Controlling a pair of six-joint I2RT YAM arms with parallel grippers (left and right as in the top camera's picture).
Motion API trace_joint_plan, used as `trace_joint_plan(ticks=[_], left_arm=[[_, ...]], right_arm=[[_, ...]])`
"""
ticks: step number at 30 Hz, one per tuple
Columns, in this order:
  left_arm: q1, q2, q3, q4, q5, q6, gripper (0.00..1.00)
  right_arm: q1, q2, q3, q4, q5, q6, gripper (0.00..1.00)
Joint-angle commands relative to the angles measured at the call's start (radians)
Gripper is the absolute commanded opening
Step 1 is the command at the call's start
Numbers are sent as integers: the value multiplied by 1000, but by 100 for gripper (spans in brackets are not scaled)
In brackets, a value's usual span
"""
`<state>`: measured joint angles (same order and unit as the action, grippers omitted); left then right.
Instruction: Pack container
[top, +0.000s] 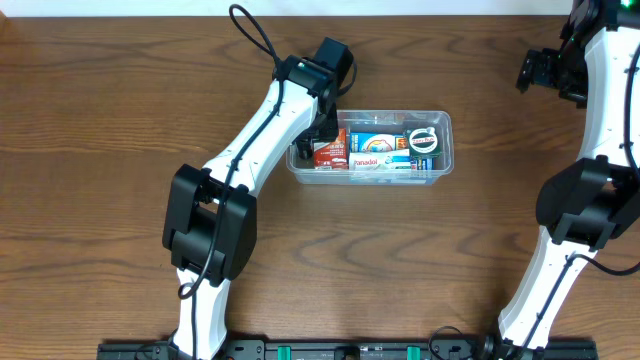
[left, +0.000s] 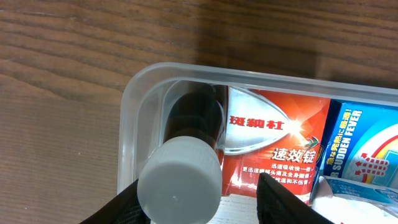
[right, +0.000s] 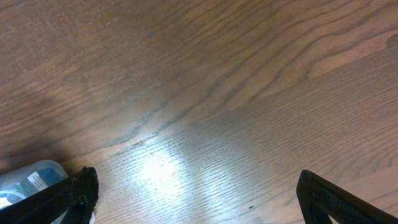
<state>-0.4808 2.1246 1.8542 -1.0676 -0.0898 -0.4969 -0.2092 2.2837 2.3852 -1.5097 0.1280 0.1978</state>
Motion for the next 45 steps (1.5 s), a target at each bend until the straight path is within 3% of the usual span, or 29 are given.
trace_joint_plan(ticks=[1, 7, 9, 14, 25, 45], left_arm=[[3, -29, 24, -8, -27, 6, 53], [19, -134, 106, -6, -28, 43, 54], [43, -187, 129, -8, -28, 89, 63], [140, -363, 137, -9, -28, 100, 98], [300, -631, 136, -27, -27, 100, 98], [301, -727, 132, -81, -28, 104, 98]], right_arm=[[-6, -8, -3, 0, 6, 3, 99], [-7, -8, -3, 0, 6, 3, 99], [-6, -8, -3, 0, 6, 3, 99], [-5, -8, -3, 0, 6, 3, 99], [-6, -8, -3, 0, 6, 3, 99], [-6, -8, -3, 0, 6, 3, 99]])
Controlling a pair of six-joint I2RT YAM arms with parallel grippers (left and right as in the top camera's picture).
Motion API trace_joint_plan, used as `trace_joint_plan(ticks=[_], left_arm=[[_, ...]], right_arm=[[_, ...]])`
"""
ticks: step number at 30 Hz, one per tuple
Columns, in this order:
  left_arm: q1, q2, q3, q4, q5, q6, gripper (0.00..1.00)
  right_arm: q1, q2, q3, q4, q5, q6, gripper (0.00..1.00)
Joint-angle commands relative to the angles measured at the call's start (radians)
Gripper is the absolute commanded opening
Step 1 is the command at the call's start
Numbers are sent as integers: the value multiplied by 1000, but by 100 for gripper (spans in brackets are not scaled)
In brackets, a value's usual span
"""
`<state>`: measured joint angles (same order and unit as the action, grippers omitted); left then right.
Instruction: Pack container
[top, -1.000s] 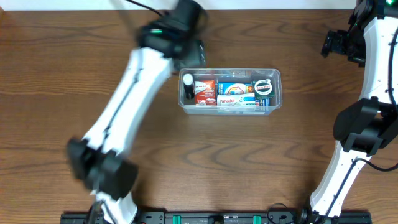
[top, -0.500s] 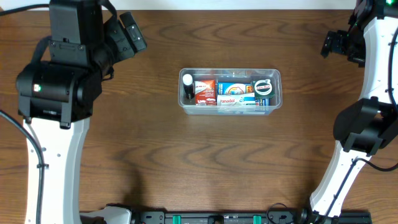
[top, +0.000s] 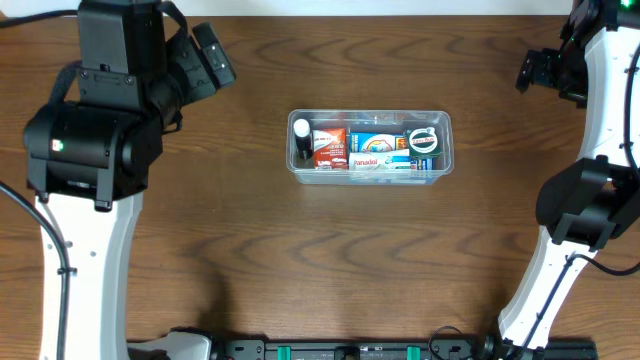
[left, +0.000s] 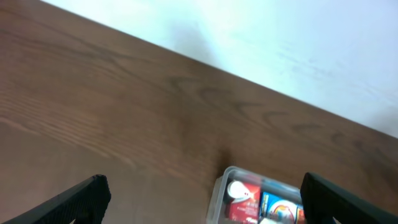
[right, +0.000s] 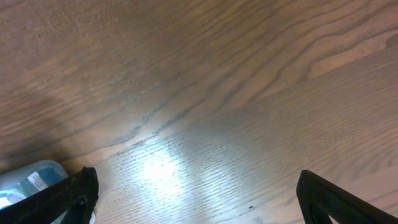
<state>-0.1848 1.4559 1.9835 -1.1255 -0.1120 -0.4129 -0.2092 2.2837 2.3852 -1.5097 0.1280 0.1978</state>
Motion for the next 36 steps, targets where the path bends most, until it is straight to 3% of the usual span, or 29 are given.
trace_joint_plan(ticks=[1, 9, 17, 24, 31, 36], left_arm=[[5, -85, 0, -37, -7, 20, 98], [5, -459, -115, -71, -164, 20, 98], [95, -801, -446, -15, -170, 15, 98], [229, -1066, -864, 234, -157, 7, 98], [245, -1273, -1276, 551, -143, 8, 98], [245, -1327, -1497, 786, -135, 8, 98]], right_arm=[[-6, -8, -3, 0, 6, 3, 99], [-6, -8, -3, 0, 6, 3, 99], [-6, -8, -3, 0, 6, 3, 99], [-6, -8, -3, 0, 6, 3, 99], [-6, -8, -3, 0, 6, 3, 99], [-6, -8, -3, 0, 6, 3, 99]])
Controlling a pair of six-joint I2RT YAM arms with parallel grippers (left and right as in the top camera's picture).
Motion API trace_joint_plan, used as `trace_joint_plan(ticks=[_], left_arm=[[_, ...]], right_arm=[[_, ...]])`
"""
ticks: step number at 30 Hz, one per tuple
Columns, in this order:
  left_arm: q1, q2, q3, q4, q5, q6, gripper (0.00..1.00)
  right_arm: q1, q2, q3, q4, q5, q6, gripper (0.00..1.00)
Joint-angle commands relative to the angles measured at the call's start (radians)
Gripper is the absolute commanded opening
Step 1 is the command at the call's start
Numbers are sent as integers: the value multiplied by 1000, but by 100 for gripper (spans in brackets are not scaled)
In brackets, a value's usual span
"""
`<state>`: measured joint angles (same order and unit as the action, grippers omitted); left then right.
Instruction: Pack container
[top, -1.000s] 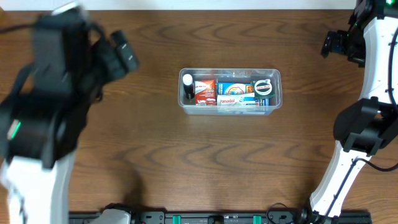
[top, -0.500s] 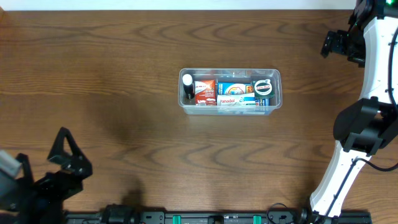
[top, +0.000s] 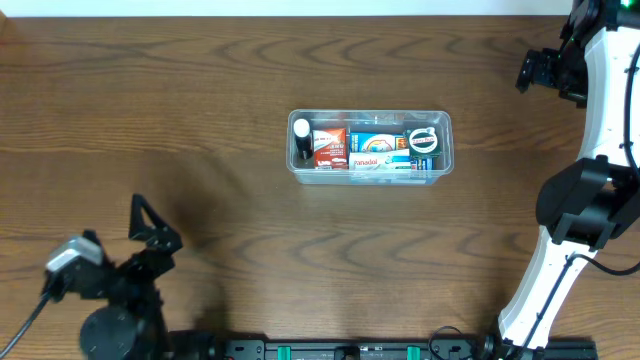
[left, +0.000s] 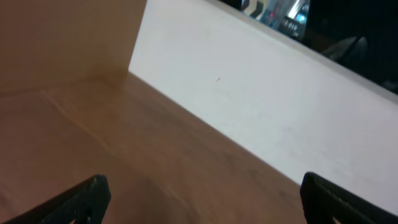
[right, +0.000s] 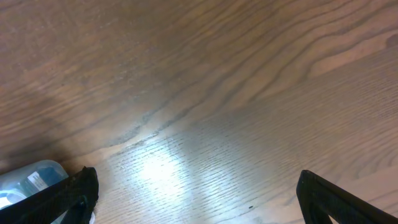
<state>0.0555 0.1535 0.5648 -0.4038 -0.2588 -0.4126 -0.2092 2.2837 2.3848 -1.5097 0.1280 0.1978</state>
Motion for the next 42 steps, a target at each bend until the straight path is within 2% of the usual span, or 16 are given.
trace_joint_plan(ticks=[1, 7, 11, 20, 35, 42], left_arm=[[5, -29, -117, 117, 15, 8, 98], [5, -63, -285, 337, 63, 8, 98], [5, -116, -363, 397, 121, 7, 98], [5, -151, -449, 520, 144, -38, 98], [4, -152, -555, 549, 147, -102, 98], [3, -152, -561, 465, 155, -97, 98]], right_arm=[[-6, -8, -3, 0, 6, 3, 99], [-6, -8, -3, 0, 6, 3, 99], [-6, -8, -3, 0, 6, 3, 99], [-7, -8, -3, 0, 6, 3, 99], [-6, -8, -3, 0, 6, 3, 99], [-6, -8, -3, 0, 6, 3, 99]])
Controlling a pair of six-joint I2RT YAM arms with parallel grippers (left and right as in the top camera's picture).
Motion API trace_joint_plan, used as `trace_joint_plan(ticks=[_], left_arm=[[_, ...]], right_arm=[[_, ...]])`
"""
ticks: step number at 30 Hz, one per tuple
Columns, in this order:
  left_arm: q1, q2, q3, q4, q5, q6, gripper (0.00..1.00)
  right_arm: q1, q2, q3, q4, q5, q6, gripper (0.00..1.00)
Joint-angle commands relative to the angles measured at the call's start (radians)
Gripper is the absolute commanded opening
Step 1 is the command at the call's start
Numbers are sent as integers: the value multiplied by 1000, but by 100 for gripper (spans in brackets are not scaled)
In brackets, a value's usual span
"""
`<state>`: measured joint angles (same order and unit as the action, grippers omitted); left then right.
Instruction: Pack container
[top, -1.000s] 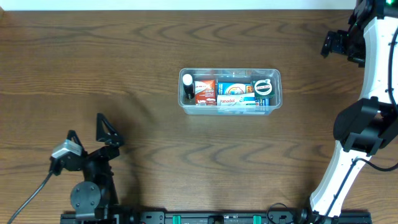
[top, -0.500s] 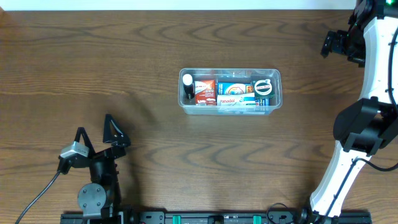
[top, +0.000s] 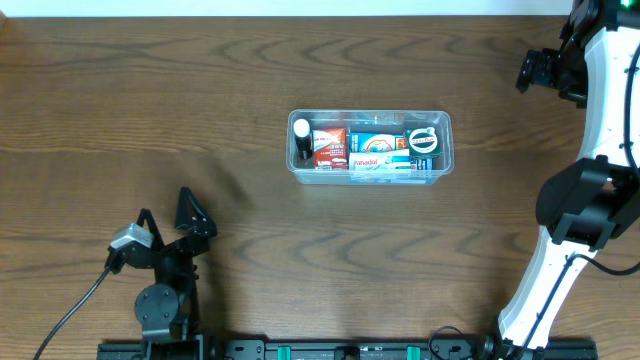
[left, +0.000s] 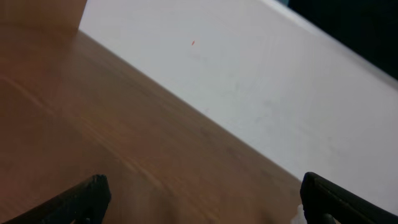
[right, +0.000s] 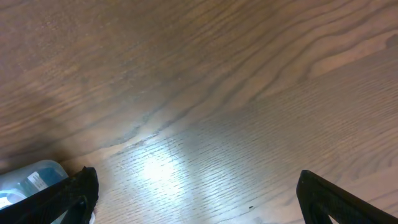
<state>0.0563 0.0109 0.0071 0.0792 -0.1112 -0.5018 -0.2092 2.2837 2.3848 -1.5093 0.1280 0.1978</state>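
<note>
A clear plastic container (top: 446, 140) stands mid-table in the overhead view. Inside it are a dark bottle with a white cap (top: 301, 130) at the left end, a red medicine box (top: 331, 147), blue boxes (top: 378, 142) and a round green tin (top: 424, 141). My left gripper (top: 167, 223) is folded down near the front left edge, open and empty; its wrist view shows only blurred table and a white wall. My right gripper (top: 535, 68) hangs open at the far right over bare wood (right: 205, 124), far from the container.
The wooden table (top: 150, 120) stretches all round the container. A white wall (left: 249, 74) runs along the far edge. The right arm's base column (top: 585, 205) stands at the right. A clear container corner (right: 31, 177) peeks in at the right wrist view's lower left.
The left arm has settled lower at the front left, its gripper now slightly right of where it was. Container, contents and right arm are unchanged.
My left gripper stood in the container's left end around the white-capped bottle. Then the bottle stood in the container and the arm was raised at the far left. Afterwards the arm was folded down at the front left, where it rests now. The right arm never moved.
</note>
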Motion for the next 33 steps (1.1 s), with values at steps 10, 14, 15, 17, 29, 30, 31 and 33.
trace_joint_plan(ticks=[10, 14, 15, 17, 29, 30, 31, 33], left_arm=[[2, -9, -3, -146, 26, 293, 98], [2, -9, -3, -146, 26, 325, 98], [2, -9, -3, -146, 26, 325, 98], [2, -8, -3, -146, 26, 325, 98], [2, -7, -3, -146, 26, 325, 98], [2, -7, -3, -146, 26, 325, 98], [2, -7, -3, -146, 25, 325, 98], [2, -7, -3, -146, 26, 325, 98]], right_arm=[[-6, -8, -3, -1, 6, 3, 99], [-6, -8, -3, -1, 6, 3, 99], [-6, -8, -3, -1, 6, 3, 99], [-6, -8, -3, -1, 6, 3, 99], [-6, -8, -3, -1, 6, 3, 99], [-6, -8, -3, -1, 6, 3, 99], [-6, -8, -3, -1, 6, 3, 99], [-6, -8, -3, -1, 6, 3, 99]])
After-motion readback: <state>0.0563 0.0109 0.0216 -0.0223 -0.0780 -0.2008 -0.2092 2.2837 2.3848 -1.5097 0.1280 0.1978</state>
